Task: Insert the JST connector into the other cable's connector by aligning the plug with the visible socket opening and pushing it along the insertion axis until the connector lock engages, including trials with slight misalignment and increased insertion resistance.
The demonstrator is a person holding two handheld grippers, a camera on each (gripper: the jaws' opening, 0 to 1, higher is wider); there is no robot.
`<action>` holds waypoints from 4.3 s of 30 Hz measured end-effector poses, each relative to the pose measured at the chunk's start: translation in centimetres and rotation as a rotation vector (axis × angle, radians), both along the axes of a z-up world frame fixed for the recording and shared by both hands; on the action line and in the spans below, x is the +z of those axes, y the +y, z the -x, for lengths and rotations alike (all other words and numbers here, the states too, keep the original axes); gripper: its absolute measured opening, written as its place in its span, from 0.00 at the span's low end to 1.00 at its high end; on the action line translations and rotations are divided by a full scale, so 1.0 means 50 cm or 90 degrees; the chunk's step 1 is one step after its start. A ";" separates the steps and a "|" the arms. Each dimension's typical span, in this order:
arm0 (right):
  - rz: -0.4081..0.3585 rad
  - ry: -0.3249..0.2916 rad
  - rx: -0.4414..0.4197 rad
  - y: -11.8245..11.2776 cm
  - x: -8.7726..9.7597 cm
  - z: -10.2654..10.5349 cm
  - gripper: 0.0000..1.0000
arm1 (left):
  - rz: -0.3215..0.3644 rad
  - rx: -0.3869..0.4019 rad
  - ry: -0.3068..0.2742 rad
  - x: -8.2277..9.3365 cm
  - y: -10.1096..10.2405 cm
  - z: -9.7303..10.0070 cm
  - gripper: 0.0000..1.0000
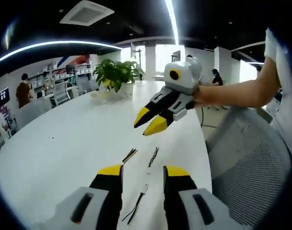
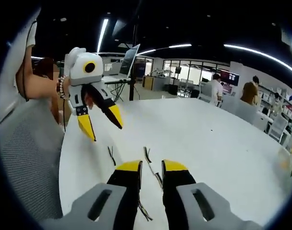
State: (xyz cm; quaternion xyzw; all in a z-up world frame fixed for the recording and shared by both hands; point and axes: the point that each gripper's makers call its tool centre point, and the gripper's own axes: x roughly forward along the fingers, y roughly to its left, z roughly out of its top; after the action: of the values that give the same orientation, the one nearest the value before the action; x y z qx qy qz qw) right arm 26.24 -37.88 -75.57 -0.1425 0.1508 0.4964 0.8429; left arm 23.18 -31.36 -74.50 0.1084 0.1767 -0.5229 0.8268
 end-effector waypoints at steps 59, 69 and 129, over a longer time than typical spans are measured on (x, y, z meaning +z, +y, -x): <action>0.072 0.122 0.086 0.036 -0.188 0.044 0.04 | -0.076 -0.047 0.043 -0.202 -0.018 -0.005 0.00; 0.094 0.115 0.135 0.063 -0.172 0.070 0.03 | -0.111 -0.065 0.034 -0.201 -0.010 -0.003 0.00; 0.137 0.051 0.186 0.094 -0.136 0.085 0.03 | -0.094 -0.108 -0.008 -0.154 -0.029 0.016 0.00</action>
State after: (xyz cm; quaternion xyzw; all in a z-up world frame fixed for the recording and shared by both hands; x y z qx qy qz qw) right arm 21.98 -33.20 -82.36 -0.2328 0.2141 0.5995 0.7352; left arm 22.40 -32.79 -82.21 0.1868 0.1996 -0.5758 0.7705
